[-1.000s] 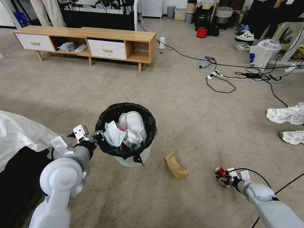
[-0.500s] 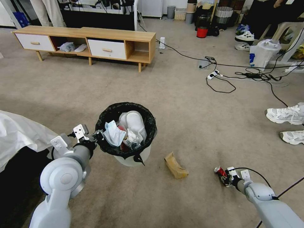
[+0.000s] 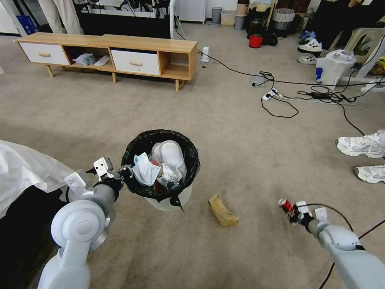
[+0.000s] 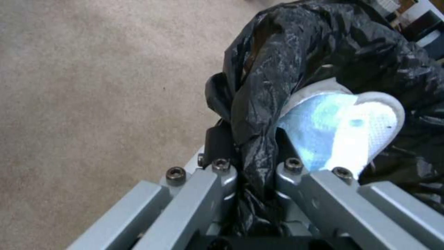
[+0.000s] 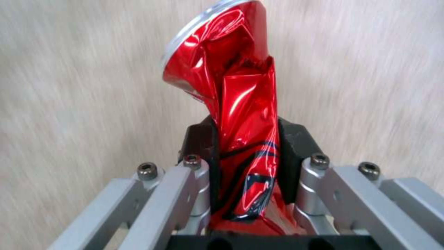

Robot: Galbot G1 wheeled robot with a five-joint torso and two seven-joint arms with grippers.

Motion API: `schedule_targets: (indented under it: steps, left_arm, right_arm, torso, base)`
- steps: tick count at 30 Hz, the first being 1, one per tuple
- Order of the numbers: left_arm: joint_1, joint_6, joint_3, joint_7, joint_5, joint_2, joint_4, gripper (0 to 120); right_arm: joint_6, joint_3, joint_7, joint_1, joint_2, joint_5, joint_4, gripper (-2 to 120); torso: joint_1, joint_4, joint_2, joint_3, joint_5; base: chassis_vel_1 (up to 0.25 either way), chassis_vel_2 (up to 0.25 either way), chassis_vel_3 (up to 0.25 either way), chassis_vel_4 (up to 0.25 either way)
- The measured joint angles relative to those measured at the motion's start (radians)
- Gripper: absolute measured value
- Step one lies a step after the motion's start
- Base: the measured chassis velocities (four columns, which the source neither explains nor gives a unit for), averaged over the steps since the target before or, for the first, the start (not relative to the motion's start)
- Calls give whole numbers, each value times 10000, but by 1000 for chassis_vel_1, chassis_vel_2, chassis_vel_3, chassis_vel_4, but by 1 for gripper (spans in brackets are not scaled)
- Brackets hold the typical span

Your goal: Pick up the trash bin and place the garbage on the floor into it.

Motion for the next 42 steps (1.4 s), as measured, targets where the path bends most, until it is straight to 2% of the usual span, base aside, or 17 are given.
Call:
schedule_targets:
  steps: [4,9,18,22,25,28,31,33,42]
  left_arm:
    - [10,5,24,-19,-3,-1,-32,4]
    - [98,15,55,-49,-5,23,-96,4]
    - [254,33,123,-52,14,25,-214,4]
    - [319,64,242,-52,43,32,-237,4]
    - [376,105,411,-46,85,-4,-242,4]
    - [380,111,461,-45,96,-11,-242,4]
    - [379,122,623,-43,145,-46,-203,4]
    - [372,125,713,-40,199,-95,-161,4]
    - [427,126,797,-7,293,-129,-174,4]
  right_arm:
    - [-41,254,113,-91,-155,329,743,22]
    - [-182,725,278,-130,-355,784,2424,22]
    - [-221,722,416,43,-627,1236,4432,22]
    - [165,530,248,285,-787,1572,5144,22]
    - [912,171,-173,584,-947,1961,5715,22]
    - [982,71,-308,647,-1024,2089,5858,22]
    - [1342,-526,-855,1031,-1250,2453,6034,22]
    - [1754,-1244,-1372,1541,-1381,2662,5956,22]
    - [2248,-2870,-2392,2733,-1462,3722,5844,22]
  torso:
    - [0,1,0,0,0]
    - [0,-1,0,0,-1]
    - [0,-1,0,0,-1]
    - [0,-1,0,0,-1]
    - [0,1,0,0,1]
    - [0,-1,0,0,-1]
    - [0,-4,0,0,-1]
    - [0,2,0,0,0]
    - [0,-3,0,0,-3]
  base:
    - [0,0,0,0]
    - [0,0,0,0]
    - [0,0,0,0]
    - [0,0,0,0]
    - [0,0,0,0]
    - [0,0,0,0]
    - [0,0,0,0]
    - [0,0,0,0]
    - [0,0,0,0]
